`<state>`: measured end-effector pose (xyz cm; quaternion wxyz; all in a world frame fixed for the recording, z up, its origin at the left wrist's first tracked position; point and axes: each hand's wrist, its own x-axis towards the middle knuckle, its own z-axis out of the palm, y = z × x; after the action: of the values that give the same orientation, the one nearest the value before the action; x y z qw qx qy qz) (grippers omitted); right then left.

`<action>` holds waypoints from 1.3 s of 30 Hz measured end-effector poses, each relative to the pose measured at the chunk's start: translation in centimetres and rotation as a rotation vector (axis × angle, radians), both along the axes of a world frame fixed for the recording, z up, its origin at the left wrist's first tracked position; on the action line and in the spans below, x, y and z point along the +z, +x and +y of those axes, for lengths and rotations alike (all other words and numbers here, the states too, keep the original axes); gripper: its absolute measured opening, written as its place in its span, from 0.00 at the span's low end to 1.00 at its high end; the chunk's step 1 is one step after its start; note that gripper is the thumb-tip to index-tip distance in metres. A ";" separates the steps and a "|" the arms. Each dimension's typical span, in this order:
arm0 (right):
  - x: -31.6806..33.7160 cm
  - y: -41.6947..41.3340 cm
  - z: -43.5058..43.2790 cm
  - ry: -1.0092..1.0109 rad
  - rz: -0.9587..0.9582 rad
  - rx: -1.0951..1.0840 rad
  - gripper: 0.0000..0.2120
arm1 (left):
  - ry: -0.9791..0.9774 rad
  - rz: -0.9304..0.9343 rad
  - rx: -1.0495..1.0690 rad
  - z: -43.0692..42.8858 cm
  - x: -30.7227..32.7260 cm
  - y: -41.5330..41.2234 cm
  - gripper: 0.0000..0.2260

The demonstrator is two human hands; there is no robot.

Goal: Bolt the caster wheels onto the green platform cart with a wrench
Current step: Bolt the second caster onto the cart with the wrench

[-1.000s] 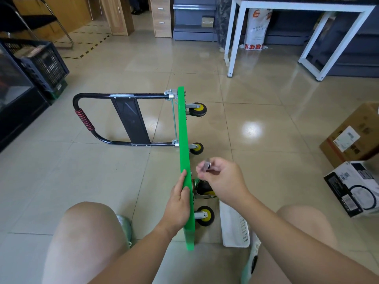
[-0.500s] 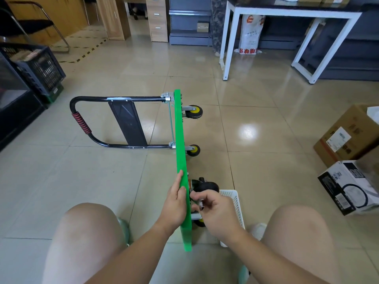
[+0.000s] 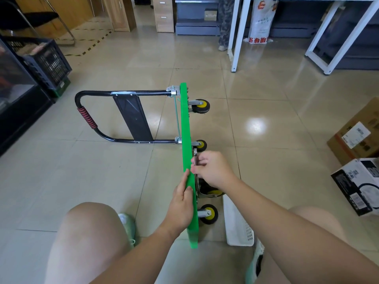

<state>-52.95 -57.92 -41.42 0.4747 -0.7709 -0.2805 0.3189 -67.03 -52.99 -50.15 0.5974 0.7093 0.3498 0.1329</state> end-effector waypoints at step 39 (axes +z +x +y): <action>-0.5 0.5 0.6 -0.037 -0.030 0.012 0.10 | 0.026 0.011 -0.015 0.0 -0.1 0.2 0.23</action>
<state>-52.47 -57.31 -41.88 0.4542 -0.7826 -0.2864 0.3150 -66.85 -52.97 -50.21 0.5871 0.7203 0.3462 0.1290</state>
